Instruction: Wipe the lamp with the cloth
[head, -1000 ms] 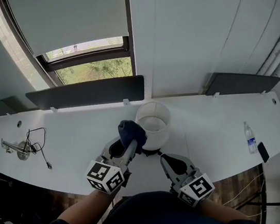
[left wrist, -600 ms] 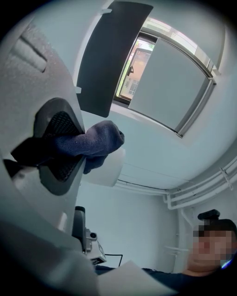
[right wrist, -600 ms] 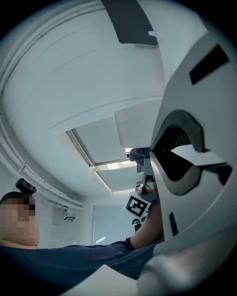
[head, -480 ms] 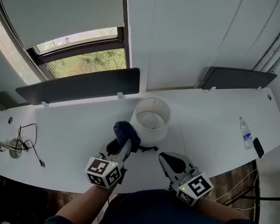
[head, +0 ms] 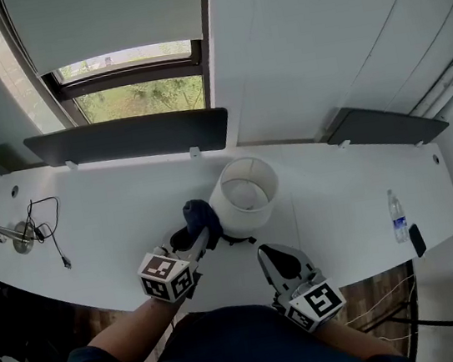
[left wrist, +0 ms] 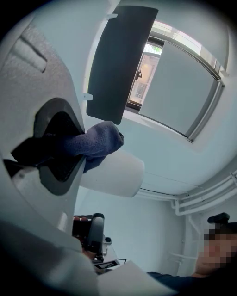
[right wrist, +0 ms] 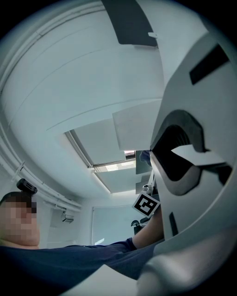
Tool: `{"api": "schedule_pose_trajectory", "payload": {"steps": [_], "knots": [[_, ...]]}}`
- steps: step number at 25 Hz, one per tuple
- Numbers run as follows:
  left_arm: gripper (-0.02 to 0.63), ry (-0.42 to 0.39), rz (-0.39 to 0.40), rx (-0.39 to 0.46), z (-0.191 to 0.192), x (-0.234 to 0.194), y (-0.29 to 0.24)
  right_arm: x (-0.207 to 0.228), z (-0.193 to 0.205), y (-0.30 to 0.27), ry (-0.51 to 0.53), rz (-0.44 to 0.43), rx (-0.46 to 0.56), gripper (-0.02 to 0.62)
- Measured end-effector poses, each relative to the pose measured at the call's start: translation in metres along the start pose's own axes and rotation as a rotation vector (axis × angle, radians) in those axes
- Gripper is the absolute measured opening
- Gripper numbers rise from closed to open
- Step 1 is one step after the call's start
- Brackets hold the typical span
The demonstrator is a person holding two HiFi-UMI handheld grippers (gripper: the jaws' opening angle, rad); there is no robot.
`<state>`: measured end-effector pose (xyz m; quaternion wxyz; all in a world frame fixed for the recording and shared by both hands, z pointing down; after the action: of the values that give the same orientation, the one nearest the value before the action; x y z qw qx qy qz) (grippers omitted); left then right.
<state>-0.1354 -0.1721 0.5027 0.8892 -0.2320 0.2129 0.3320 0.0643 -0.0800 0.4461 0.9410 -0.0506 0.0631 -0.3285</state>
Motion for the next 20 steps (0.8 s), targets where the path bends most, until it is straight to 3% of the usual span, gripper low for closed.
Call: {"api": "schedule_pose_trajectory", "payload": {"steps": [3, 11, 20], "knots": [[0.100, -0.025, 0.016, 0.026, -0.018, 0.009, 0.009, 0.000, -0.003, -0.003, -0.012, -0.004, 0.012, 0.009], [0.101, -0.046, 0.132, 0.191, -0.077, 0.046, 0.023, 0.001, -0.008, -0.008, -0.009, -0.017, 0.039, 0.009], [0.100, -0.050, 0.111, 0.154, -0.070, 0.027, 0.005, -0.002, -0.006, -0.010, -0.015, 0.000, 0.009, 0.009]]}}
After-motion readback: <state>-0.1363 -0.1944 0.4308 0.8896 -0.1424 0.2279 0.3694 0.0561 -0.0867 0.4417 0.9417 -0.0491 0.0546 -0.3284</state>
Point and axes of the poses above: the fingertips, and each gripper's own axes: y backward along the fingers, x to its right, z out of its underside, the point moved 7 cm from there along y, backward along the fingers, and after that the axes turned 15 degrees about y, right-handed, at the moved point
